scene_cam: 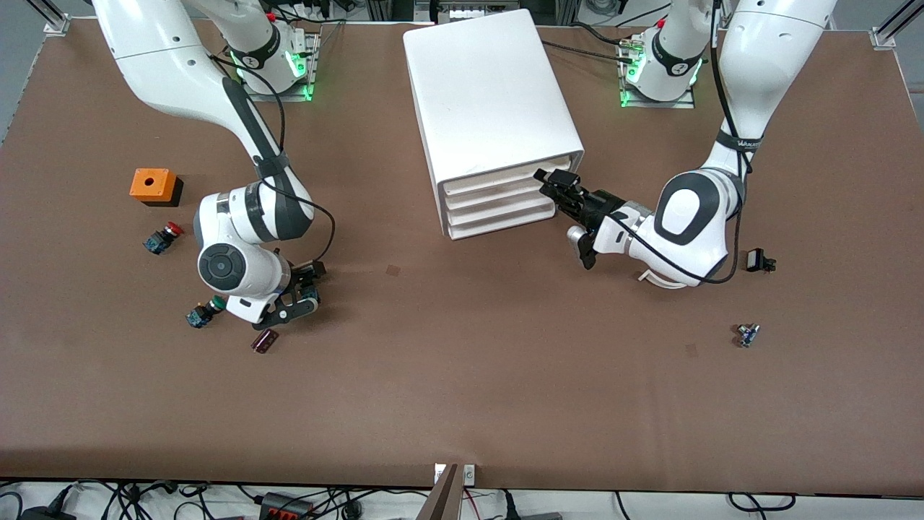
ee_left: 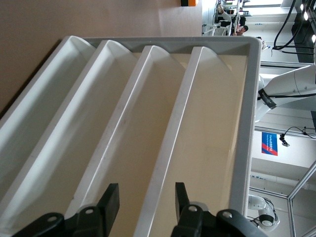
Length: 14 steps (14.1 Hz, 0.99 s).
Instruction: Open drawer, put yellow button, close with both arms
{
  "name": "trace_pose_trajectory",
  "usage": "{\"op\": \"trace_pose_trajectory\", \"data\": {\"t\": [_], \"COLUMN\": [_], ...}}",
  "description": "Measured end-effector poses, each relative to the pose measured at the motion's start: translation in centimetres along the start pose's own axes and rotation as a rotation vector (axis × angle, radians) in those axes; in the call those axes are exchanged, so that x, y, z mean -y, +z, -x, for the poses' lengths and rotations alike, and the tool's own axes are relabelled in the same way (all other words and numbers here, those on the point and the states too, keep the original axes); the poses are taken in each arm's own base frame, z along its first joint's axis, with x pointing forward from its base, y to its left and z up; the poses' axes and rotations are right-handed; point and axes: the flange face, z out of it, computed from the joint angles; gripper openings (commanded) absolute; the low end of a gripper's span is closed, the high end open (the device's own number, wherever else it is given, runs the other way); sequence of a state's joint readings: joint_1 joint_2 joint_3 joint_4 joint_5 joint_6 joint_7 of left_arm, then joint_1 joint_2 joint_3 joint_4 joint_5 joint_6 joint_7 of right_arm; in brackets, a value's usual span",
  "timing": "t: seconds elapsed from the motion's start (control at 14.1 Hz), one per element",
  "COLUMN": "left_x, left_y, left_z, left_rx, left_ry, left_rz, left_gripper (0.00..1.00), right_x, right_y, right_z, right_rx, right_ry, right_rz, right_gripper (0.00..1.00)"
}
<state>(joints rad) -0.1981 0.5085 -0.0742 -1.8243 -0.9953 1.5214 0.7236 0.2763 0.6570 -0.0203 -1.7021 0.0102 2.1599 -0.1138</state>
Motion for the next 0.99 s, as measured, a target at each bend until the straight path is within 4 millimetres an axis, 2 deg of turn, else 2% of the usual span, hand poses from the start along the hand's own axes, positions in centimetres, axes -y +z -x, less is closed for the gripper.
{"op": "trace_pose_trajectory", "data": {"t": [0.14,0.21,0.28,0.35,0.43,0.64,0.71,0.78,0.85,0.92,0.99], "left_x": [-0.2,-0.3,-0.3,-0.3,-0.3,-0.4,-0.4,-0.4,-0.4,-0.4,-0.3], "left_y": [1.1,1.5,1.7,1.8,1.8,1.7,1.7,1.7,1.6,1.5,1.3], "left_z": [0.0,-0.1,-0.1,0.0,0.0,0.0,0.0,-0.1,-0.1,-0.2,-0.4], "left_rx": [0.017,0.024,0.028,0.031,0.032,0.031,0.030,0.030,0.029,0.026,0.022], "left_ry": [0.003,0.004,0.004,0.004,0.008,0.041,0.045,0.049,0.052,0.055,0.057], "left_rz": [0.009,0.011,0.013,0.015,0.017,0.022,0.021,0.021,0.020,0.019,0.018], "left_gripper": [0.36,0.23,0.15,0.11,0.10,0.08,0.08,0.08,0.08,0.08,0.08], "right_x": [0.1,0.2,0.2,0.4,0.7,1.4,1.4,1.4,1.4,1.4,1.4], "right_y": [0.4,0.5,0.7,0.8,0.9,1.3,1.6,1.8,1.9,1.9,1.9], "right_z": [-0.2,-0.3,-0.3,-0.4,-0.5,-0.7,-0.7,-0.7,-0.7,-0.7,-0.7], "right_rx": [-0.012,-0.016,-0.017,-0.018,-0.023,-0.027,-0.025,-0.024,-0.024,-0.024,-0.024], "right_ry": [-0.003,-0.004,-0.005,-0.009,-0.014,-0.025,-0.025,-0.025,-0.025,-0.025,-0.025], "right_rz": [0.002,0.003,0.003,0.004,0.005,0.008,0.008,0.008,0.008,0.008,0.008], "right_gripper": [1.00,1.00,0.98,0.88,0.84,0.83,0.78,0.69,0.51,0.29,0.13]}}
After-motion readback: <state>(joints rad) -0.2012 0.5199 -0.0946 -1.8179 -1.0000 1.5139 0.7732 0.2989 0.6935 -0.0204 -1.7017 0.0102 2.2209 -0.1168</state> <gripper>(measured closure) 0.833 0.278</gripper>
